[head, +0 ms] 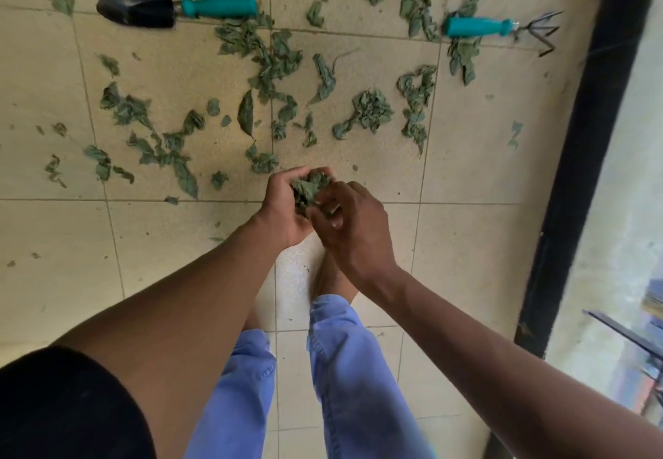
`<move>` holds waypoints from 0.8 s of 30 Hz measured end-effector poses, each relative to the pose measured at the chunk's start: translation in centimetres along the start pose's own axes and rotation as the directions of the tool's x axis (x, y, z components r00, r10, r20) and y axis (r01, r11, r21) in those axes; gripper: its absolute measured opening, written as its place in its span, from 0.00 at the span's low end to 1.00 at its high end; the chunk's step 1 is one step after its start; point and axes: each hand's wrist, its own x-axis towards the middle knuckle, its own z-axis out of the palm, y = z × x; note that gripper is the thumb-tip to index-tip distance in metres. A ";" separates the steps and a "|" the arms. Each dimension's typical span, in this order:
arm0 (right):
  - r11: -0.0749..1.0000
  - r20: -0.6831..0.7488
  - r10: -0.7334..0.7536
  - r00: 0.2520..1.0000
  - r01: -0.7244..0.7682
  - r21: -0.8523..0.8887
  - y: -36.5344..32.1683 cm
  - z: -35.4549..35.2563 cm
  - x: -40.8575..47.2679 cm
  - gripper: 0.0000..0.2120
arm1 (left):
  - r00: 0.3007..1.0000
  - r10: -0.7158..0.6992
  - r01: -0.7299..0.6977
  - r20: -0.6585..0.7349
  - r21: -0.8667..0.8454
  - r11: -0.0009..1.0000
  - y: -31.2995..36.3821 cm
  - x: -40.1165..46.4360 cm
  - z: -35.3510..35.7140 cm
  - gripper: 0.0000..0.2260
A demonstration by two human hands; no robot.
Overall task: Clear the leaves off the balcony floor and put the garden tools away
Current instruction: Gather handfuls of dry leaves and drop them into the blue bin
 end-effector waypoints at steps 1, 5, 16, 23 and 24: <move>1.000 0.000 -0.012 1.000 0.012 0.007 -0.2 0.1 0.1 0.11 | 1.000 0.003 -0.003 0.013 0.014 1.000 0.0 -0.2 -0.1 0.17; 0.997 -0.079 -0.064 0.995 0.061 -0.041 -0.9 -0.4 1.2 0.13 | 0.999 0.013 -0.012 0.034 -0.024 1.000 0.6 -0.2 -1.2 0.15; 0.961 0.004 0.111 0.994 -0.106 -0.257 3.6 4.7 13.0 0.17 | 1.000 0.029 -0.028 0.009 -0.094 0.995 2.1 1.1 -5.7 0.14; 0.948 -0.073 0.171 0.983 -0.184 -0.261 3.2 7.2 13.2 0.03 | 1.000 0.021 -0.022 -0.010 -0.105 0.994 1.4 1.0 -7.3 0.15; 0.950 -0.086 0.139 0.987 -0.157 -0.269 3.1 6.9 12.9 0.04 | 1.000 0.020 -0.021 -0.010 -0.111 0.994 1.4 1.0 -7.3 0.15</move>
